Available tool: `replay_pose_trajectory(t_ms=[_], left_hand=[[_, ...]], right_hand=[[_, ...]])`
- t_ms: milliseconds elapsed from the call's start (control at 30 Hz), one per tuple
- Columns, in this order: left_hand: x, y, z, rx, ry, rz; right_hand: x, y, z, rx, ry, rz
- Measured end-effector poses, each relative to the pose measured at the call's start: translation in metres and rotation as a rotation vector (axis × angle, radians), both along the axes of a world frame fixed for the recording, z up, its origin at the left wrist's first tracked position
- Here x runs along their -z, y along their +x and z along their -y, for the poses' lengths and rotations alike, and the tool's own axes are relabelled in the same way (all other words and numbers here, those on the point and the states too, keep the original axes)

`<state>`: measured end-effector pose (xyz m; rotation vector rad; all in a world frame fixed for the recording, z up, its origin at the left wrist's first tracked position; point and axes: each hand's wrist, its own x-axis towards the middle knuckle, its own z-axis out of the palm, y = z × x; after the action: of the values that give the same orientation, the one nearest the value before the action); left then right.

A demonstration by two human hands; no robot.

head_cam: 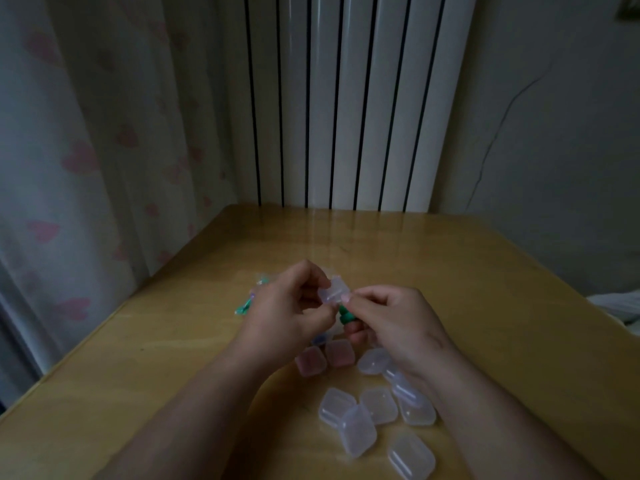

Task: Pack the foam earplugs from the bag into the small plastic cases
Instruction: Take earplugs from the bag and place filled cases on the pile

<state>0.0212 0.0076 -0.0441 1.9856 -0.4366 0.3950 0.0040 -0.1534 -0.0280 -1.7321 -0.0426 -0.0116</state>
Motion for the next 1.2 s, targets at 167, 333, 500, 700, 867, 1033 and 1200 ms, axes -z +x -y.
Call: replay_pose_trajectory(t_ms=[167,333,500,700,867,1033,1200], left_hand=[[0.001,0.001,0.004,0.004,-0.032,0.015],[-0.008,-0.003,0.001,0.063,-0.34,-0.138],[-0.009,-0.002,-0.002,0.079,-0.288,-0.272],[-0.009,-0.003,0.001,-0.041,-0.138,-0.212],[-0.01,-0.003,0.004,-0.051,-0.133,-0.215],[-0.009,-0.004,0.002,-0.028,-0.208,-0.287],[-0.009,-0.003,0.001,0.0,-0.274,-0.35]], right_hand=[[0.003,0.004,0.0,0.087,-0.053,-0.006],[-0.001,0.003,0.003,0.044,0.014,-0.028],[-0.002,0.003,0.005,0.048,-0.005,0.001],[-0.002,0.006,0.007,0.165,0.094,0.129],[0.002,0.004,0.0,0.178,-0.069,0.36],[0.01,0.006,-0.001,0.179,-0.341,0.46],[0.014,0.008,0.0,0.219,-0.469,0.538]])
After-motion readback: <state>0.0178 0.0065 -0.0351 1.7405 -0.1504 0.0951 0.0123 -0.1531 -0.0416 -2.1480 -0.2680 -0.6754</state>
